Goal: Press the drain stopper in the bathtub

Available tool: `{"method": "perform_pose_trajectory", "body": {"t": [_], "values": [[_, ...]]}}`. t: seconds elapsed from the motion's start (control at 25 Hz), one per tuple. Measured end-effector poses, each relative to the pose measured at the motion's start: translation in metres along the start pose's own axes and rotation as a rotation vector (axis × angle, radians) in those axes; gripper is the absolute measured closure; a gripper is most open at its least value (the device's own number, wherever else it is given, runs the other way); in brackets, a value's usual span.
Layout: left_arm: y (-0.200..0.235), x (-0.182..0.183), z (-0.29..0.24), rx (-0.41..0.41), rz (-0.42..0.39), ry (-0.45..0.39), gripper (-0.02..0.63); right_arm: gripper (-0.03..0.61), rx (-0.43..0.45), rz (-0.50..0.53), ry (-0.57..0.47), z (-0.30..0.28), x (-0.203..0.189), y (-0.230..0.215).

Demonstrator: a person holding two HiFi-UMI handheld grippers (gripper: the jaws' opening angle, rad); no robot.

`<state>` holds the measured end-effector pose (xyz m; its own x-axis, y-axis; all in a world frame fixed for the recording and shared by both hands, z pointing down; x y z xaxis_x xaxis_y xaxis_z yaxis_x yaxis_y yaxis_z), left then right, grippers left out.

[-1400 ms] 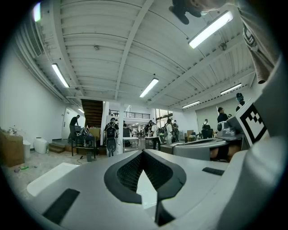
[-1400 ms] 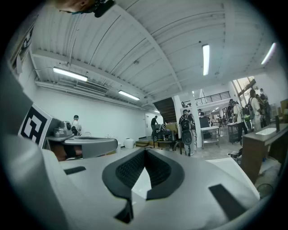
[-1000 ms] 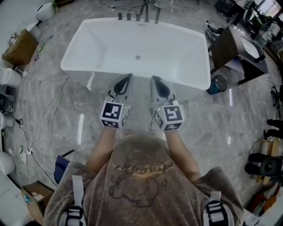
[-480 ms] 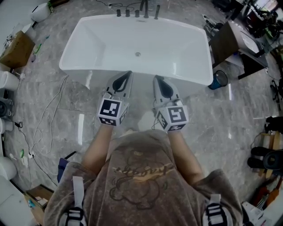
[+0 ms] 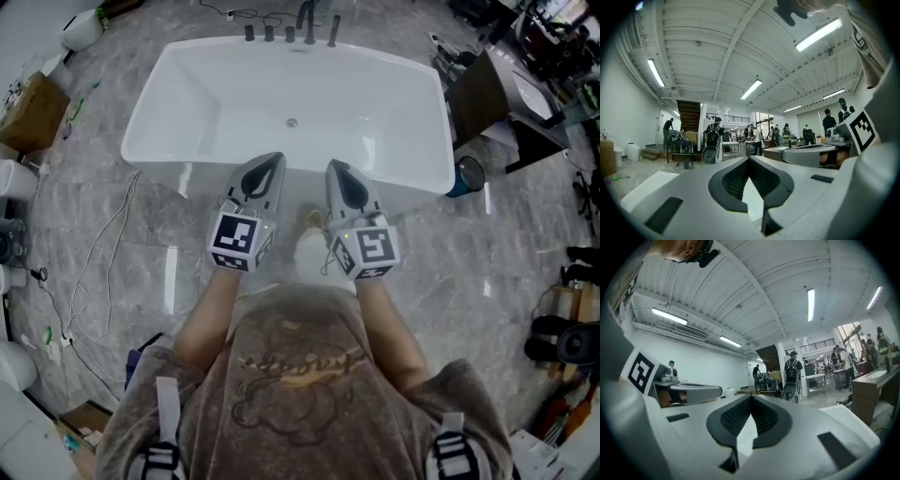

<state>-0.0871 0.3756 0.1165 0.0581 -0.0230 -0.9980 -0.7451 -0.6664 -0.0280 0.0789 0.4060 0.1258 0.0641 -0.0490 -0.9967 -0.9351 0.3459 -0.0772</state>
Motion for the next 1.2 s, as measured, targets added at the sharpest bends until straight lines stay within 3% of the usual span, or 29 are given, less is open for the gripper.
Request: {"method": "perform_pose_trajectory", "body": {"t": [0.76, 1.2], "values": [[0.063, -0.004, -0.126, -0.037, 0.015, 0.009, 0.612, 0.580, 0.009, -0.031, 0.010, -0.123, -0.002, -0.070], [0.102, 0.017, -0.206, 0.003, 0.012, -0.010, 0.612, 0.581, 0.071, -0.027, 0.026, -0.199, 0.017, -0.121]]}}
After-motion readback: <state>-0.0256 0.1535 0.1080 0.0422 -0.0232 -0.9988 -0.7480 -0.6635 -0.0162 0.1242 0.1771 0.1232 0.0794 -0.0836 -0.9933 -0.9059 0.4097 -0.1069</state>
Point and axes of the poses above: the fingertips, and each gripper's own axes: z backward along the fingers, y to its left, x out of its top, the point moved 8 cm from there along z, backward along the fingers, and after that the axes turned 2 degrees about -x, right-handed, at the moved point
